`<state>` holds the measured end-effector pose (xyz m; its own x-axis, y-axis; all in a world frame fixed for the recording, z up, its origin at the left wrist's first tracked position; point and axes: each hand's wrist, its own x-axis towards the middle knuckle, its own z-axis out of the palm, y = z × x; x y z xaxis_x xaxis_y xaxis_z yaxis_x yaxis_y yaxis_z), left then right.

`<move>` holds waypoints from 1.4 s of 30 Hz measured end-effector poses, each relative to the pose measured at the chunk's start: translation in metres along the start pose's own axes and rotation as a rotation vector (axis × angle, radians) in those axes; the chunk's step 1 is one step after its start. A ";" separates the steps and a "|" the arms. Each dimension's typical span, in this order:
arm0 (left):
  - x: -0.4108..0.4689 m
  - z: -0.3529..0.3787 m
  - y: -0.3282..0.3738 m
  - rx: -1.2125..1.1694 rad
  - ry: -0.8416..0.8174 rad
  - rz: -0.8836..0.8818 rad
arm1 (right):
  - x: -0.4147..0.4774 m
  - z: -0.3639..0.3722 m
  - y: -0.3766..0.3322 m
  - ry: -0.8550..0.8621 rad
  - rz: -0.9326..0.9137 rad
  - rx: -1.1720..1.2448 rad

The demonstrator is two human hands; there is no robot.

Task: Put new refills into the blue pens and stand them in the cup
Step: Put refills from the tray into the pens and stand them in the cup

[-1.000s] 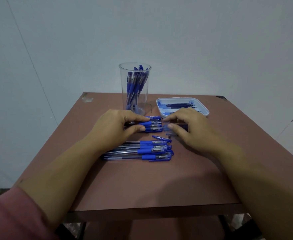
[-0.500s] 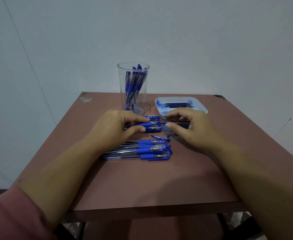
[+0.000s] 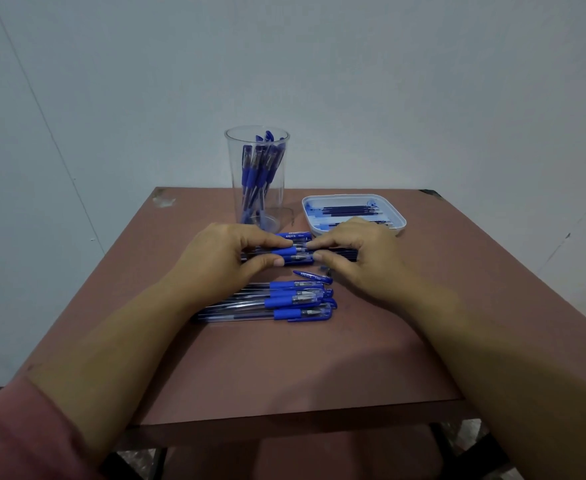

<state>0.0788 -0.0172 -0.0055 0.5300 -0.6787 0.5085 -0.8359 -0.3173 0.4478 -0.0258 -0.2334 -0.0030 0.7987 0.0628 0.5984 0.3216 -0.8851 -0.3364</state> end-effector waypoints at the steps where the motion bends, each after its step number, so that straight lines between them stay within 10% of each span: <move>1: 0.000 0.000 0.000 -0.002 0.003 0.000 | -0.001 -0.001 0.001 0.009 0.005 -0.004; 20: 0.003 -0.007 -0.010 -0.053 0.072 -0.094 | -0.008 -0.023 0.020 0.064 0.190 0.082; 42: 0.003 -0.007 -0.012 -0.055 0.058 -0.101 | 0.044 -0.054 0.056 -0.291 0.372 -0.181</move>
<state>0.0914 -0.0114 -0.0040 0.6197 -0.6050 0.5000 -0.7697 -0.3438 0.5379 -0.0005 -0.3047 0.0437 0.9594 -0.1687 0.2261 -0.0841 -0.9360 -0.3418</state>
